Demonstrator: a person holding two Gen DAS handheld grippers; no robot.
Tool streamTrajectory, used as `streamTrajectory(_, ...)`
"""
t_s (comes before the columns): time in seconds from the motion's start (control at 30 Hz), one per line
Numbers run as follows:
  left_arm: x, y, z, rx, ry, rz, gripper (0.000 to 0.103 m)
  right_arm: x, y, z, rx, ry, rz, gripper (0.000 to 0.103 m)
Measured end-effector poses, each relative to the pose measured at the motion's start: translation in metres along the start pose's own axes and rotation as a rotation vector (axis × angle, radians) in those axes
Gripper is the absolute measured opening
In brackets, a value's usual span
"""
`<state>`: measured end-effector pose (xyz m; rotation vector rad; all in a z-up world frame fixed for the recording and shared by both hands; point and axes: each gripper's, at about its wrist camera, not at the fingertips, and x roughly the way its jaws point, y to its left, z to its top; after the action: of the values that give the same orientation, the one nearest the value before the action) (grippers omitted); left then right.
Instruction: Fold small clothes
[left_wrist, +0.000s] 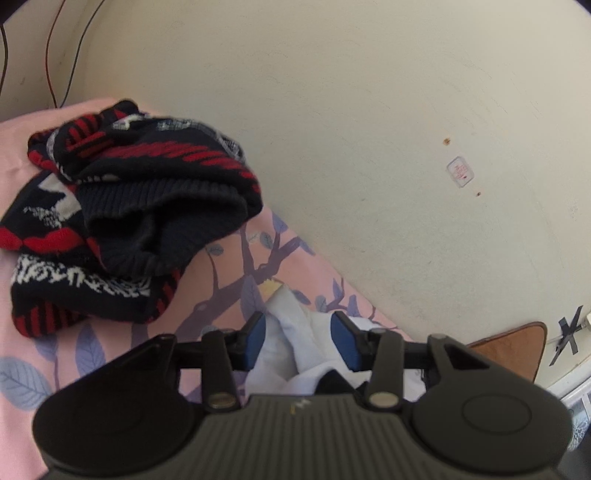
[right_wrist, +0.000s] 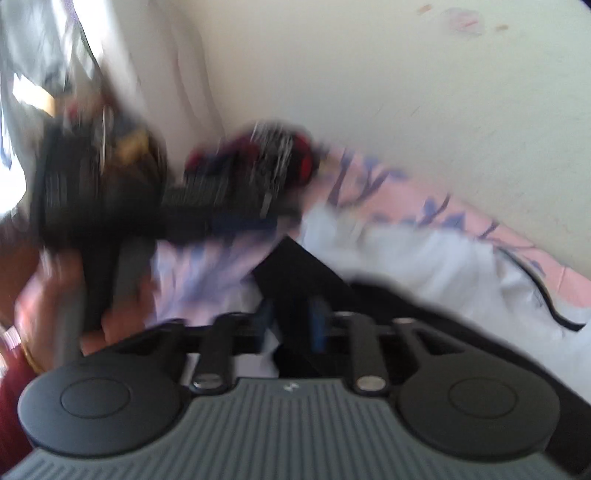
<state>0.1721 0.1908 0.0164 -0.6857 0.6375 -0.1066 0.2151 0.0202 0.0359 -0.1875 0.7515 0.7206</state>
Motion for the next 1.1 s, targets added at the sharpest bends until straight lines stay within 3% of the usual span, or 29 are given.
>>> streamTrajectory(0.17,-0.021,-0.016,0.0,0.059,-0.026,-0.11,0.041,-0.065,-0.03,-0.021,0.184,-0.207,-0.018,0.04)
streamTrajectory(0.27,-0.017,-0.035,-0.007,0.154,0.039,-0.178,0.041,-0.103,-0.06,-0.047,0.281,-0.268,-0.118,0.04)
streamTrajectory(0.37,-0.001,-0.052,-0.026,0.266,0.137,-0.226,0.041,-0.123,-0.091,-0.079,0.415,-0.255,-0.184,0.042)
streamTrajectory(0.43,0.011,-0.059,-0.04,0.332,0.175,-0.184,0.041,-0.123,-0.111,-0.1,0.523,-0.216,-0.188,0.042)
streamTrajectory(0.53,0.034,-0.057,-0.056,0.409,0.215,-0.051,0.039,-0.106,-0.14,-0.129,0.638,-0.139,-0.199,0.042)
streamTrajectory(0.57,0.043,-0.054,-0.059,0.431,0.213,-0.002,0.034,-0.096,-0.149,-0.139,0.669,-0.1,-0.232,0.038)
streamTrajectory(0.6,0.047,-0.051,-0.063,0.462,0.181,0.025,0.027,-0.092,-0.154,-0.147,0.67,-0.121,-0.255,0.028)
streamTrajectory(0.63,0.047,-0.051,-0.065,0.487,0.169,0.036,0.026,-0.089,-0.155,-0.15,0.668,-0.141,-0.289,0.011)
streamTrajectory(0.67,0.047,-0.051,-0.066,0.49,0.163,0.037,0.026,-0.09,-0.164,-0.154,0.715,-0.137,-0.292,0.001)
streamTrajectory(0.73,0.043,-0.051,-0.069,0.501,0.154,0.051,0.026,-0.103,-0.175,-0.163,0.86,-0.149,-0.268,0.003)
streamTrajectory(0.83,0.038,-0.063,-0.069,0.528,0.157,0.085,0.032,-0.149,-0.15,-0.171,0.813,-0.22,-0.257,0.019)
streamTrajectory(0.87,0.029,-0.068,-0.067,0.518,0.138,0.066,0.036,-0.165,-0.138,-0.175,0.781,-0.242,-0.248,0.025)
streamTrajectory(0.93,0.008,-0.08,-0.061,0.495,0.095,-0.026,0.04,-0.206,-0.111,-0.189,0.711,-0.295,-0.247,0.032)
streamTrajectory(1.03,-0.037,-0.092,-0.062,0.508,0.059,-0.149,0.044,-0.275,-0.078,-0.218,0.627,-0.378,-0.295,0.034)
streamTrajectory(1.1,-0.067,-0.095,-0.07,0.563,0.052,-0.172,0.046,-0.319,-0.054,-0.235,0.591,-0.437,-0.344,0.034)
